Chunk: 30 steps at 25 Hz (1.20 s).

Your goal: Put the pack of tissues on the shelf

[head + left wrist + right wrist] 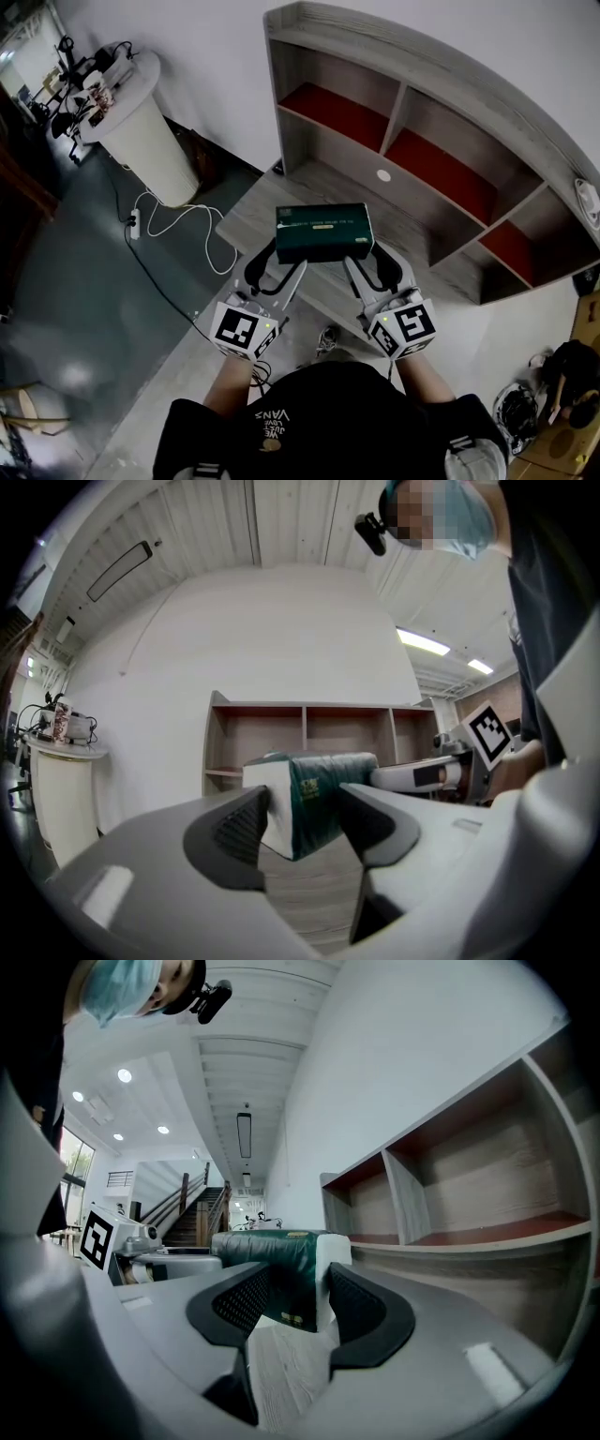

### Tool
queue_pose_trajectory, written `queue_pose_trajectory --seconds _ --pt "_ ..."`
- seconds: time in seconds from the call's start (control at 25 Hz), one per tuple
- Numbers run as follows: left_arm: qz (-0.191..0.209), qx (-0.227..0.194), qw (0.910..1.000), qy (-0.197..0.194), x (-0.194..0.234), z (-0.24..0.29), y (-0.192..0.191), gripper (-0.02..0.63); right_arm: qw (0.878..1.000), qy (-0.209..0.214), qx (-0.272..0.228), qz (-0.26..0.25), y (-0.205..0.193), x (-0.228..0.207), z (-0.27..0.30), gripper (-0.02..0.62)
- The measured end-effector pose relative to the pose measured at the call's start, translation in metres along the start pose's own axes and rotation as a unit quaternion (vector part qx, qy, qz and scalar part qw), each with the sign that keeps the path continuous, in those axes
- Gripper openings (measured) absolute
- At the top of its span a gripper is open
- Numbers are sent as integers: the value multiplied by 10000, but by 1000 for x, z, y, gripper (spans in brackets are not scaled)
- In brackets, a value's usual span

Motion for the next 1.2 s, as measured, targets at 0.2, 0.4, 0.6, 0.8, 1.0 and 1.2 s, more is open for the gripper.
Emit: queue_pose_trajectory --seconds 0.2,0.4,0.6,0.8,1.0,1.2 --pt "4 41 10000 15 26 50 -2 262 10000 10 42 6 4 -40 40 194" --pt "6 0 10000 37 33 63 -2 262 10000 50 14 -31 6 -51 51 193" --pt "-21 -69 9999 84 41 78 -4 262 9999 60 -28 -131 9 -62 64 193" --pt "5 -87 10000 -16 56 108 -1 262 9999 -42 -48 -125 15 -83 83 193" --pt "45 -127 9997 -192 73 126 1 262 9996 -220 -113 -122 17 -92 100 193" --pt "37 -112 9988 -475 100 147 1 262 9988 -479 -115 -76 18 -98 124 193"
Point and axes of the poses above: the fingertips, and each gripper's own axes: z forward along the fingers, x to its left, y out of its top, the point moved 5 cm from there along -z, backward along the fingers, and after that the axes turned 1 degree about y, right-handed, at the moved point
